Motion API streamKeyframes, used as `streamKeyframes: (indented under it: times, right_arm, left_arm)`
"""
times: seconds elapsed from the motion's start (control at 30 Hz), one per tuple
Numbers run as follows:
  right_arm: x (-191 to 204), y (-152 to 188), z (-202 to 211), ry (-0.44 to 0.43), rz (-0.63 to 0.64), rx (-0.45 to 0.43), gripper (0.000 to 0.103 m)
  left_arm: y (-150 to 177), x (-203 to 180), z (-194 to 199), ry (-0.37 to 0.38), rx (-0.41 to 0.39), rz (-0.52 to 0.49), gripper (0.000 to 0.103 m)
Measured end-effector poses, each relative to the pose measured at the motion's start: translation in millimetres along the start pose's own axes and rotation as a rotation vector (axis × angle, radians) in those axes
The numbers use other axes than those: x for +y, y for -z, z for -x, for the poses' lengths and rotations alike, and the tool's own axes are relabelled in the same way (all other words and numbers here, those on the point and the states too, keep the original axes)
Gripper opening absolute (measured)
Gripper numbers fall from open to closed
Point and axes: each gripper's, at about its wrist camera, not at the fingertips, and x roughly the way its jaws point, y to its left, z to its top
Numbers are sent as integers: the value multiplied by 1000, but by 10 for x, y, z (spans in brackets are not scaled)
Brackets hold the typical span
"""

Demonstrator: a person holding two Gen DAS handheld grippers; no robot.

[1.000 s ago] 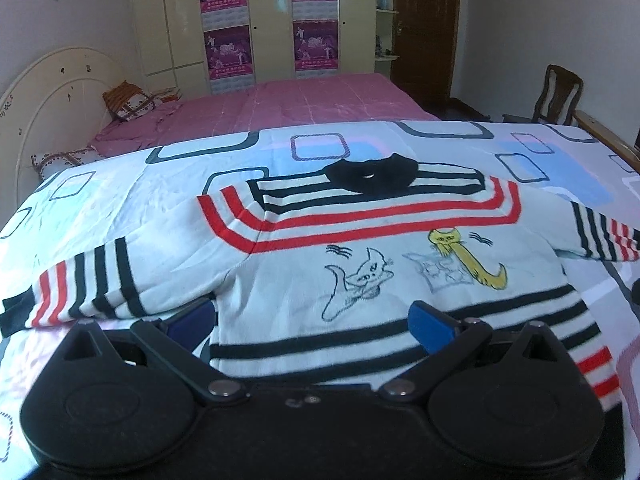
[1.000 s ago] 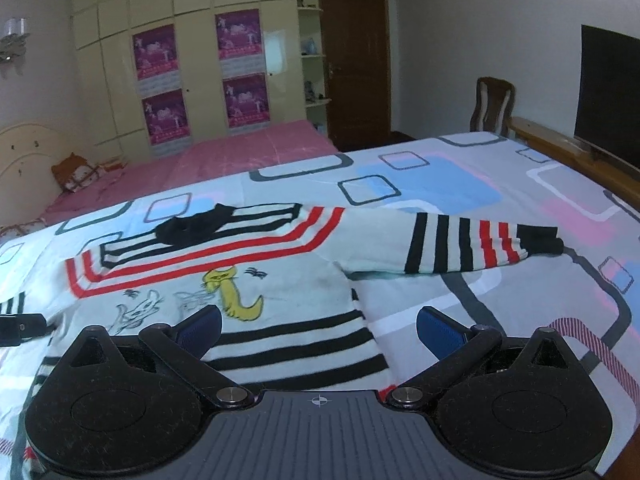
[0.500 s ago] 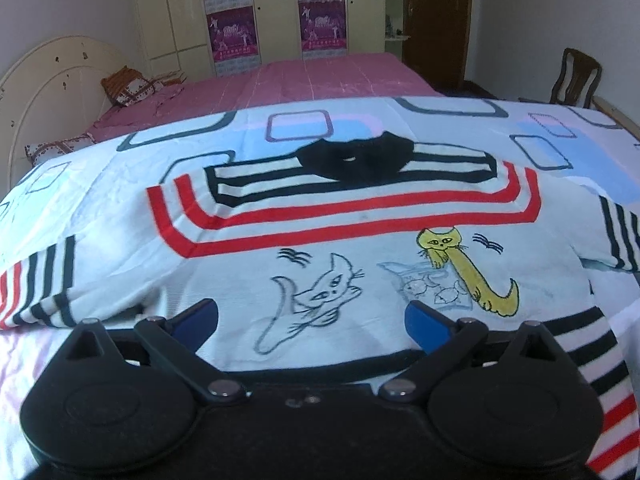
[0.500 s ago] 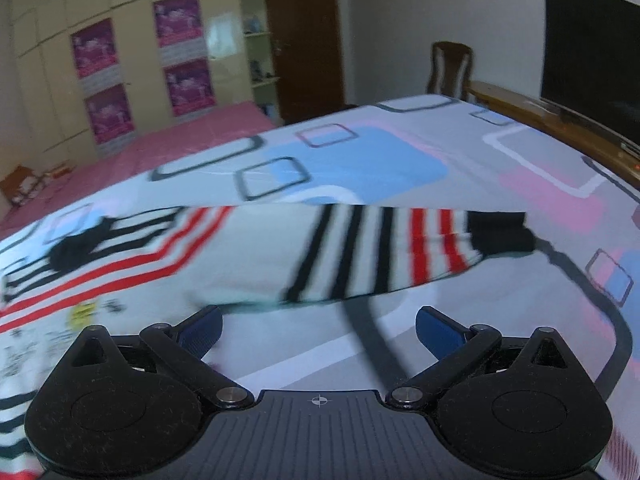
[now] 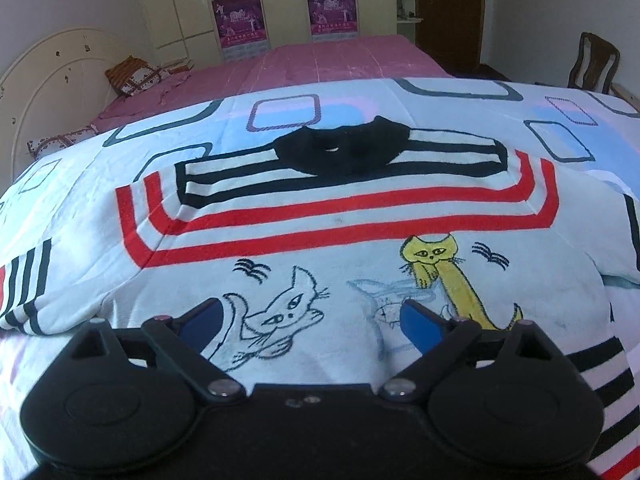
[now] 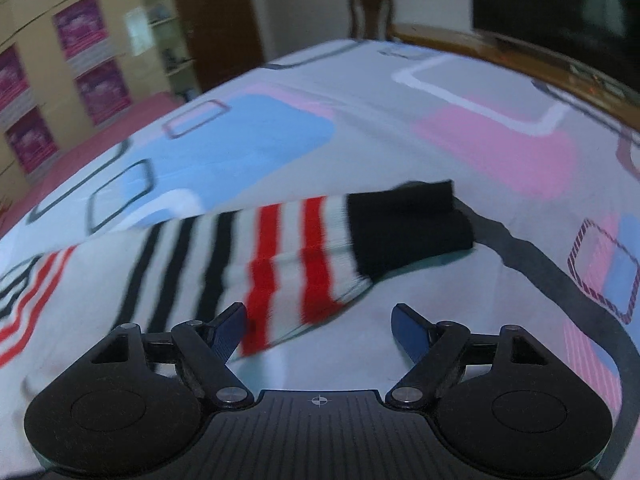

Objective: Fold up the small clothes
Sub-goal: 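Move the right tool to the black sleeve cuff and close on it, then carry the held sleeve across the sweater body and release it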

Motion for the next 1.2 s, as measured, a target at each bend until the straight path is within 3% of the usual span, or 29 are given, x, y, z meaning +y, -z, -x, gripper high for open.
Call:
streamKeyframes:
  times: [0.13, 0.2, 0.3, 0.5, 0.73, 0.93, 1.13, 1.17, 1.2]
  right_arm:
    - [-90, -130, -83, 17, -26, -34, 41]
    - [-118, -169, -114, 9, -49, -41, 20]
    - [-84, -170, -65, -7, -37, -64, 9]
    - [377, -197, 328, -84, 104, -186, 9]
    - [1598, 100, 872, -332, 316, -243, 8]
    - [2637, 818, 898, -509, 470, -124, 8]
    - [3091, 1528, 715, -547, 555, 58, 9]
    - [3094, 1554, 694, -550, 557, 75, 10]
    - [3112, 1590, 703, -553, 561, 87, 25]
  left_arm:
    - [-29, -33, -54, 14, 20, -3, 87]
    - [-32, -36, -67, 17, 26, -4, 82]
    - [-33, -21, -61, 17, 30, -1, 78]
    - [-60, 148, 41, 19, -1, 31, 76]
    - [-24, 579, 178, 14, -29, 90, 76]
    - [79, 980, 218, -30, -31, 141, 76]
    - [115, 1145, 189, 24, -11, 159, 81]
    - [110, 1141, 183, 52, -13, 161, 82]
    - [96, 1129, 165, 77, -11, 164, 84]
